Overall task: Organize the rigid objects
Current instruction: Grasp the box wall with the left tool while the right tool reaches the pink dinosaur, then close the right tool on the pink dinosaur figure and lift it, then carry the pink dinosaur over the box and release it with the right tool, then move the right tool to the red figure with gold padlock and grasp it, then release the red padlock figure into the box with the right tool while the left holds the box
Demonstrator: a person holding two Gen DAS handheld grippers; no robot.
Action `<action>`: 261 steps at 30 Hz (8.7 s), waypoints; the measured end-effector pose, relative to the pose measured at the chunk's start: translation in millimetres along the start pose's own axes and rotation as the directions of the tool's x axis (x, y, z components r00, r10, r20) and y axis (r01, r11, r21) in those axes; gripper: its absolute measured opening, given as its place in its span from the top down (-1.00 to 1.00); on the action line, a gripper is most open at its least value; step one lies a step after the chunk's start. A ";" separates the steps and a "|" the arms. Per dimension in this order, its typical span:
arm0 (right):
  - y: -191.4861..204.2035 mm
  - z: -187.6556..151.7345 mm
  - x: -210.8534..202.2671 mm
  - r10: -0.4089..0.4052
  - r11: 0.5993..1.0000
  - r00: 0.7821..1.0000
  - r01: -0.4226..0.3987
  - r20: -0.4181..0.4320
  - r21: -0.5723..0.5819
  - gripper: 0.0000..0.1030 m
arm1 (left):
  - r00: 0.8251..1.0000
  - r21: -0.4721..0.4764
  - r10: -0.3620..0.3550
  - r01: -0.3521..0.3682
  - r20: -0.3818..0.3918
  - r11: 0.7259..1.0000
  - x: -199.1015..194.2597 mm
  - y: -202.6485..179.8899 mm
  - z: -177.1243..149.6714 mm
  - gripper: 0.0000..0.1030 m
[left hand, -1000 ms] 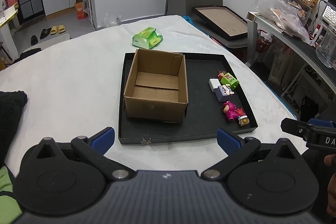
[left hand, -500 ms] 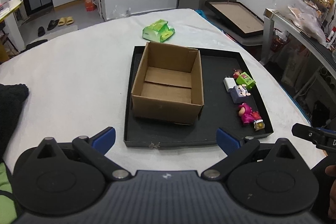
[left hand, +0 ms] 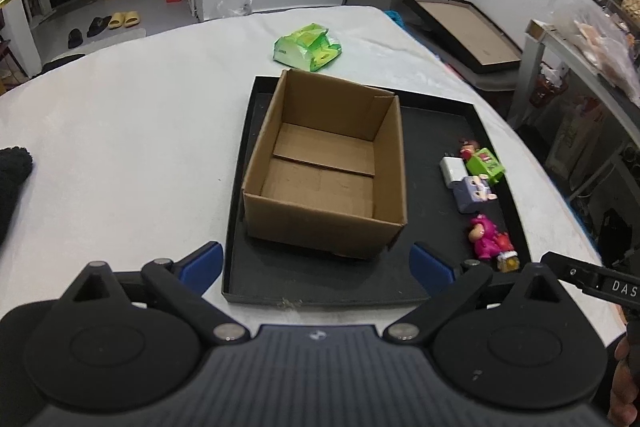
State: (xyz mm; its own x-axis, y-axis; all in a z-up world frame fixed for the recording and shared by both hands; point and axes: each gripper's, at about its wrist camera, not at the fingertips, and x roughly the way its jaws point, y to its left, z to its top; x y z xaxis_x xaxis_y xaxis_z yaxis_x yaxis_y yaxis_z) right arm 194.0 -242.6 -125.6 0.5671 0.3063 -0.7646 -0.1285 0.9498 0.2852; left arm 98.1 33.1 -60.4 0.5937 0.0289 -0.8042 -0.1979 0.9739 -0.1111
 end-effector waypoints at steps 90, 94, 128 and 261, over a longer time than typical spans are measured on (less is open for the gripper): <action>103.7 63.3 93.8 -0.081 0.978 0.996 0.084 0.025 -0.189 0.27 | 0.990 0.011 0.022 -0.021 -0.139 1.000 142.3 43.5 18.5 0.74; 124.3 73.6 93.8 -0.059 0.973 0.997 0.067 0.041 -0.221 0.27 | 0.988 -0.006 0.010 -0.012 -0.152 1.000 142.9 46.2 20.8 0.74; 157.7 80.6 129.7 0.059 0.970 0.998 -0.059 -0.007 -0.234 -0.32 | 0.980 -0.016 -0.020 0.017 -0.200 1.000 145.5 42.7 25.5 0.69; 150.1 51.9 131.7 0.125 0.925 0.974 -0.046 0.188 -0.377 0.25 | 0.983 0.073 0.098 -0.087 -0.153 0.994 140.2 30.3 31.1 0.84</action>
State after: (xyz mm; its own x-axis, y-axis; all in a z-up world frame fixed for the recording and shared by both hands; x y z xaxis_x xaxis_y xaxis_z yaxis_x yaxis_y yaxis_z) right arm 291.6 -63.0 -153.4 0.6895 0.4054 -0.6003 -0.4515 0.8885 0.0815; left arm 199.6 73.6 -158.4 0.4456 0.0892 -0.8908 -0.1917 0.9815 0.0025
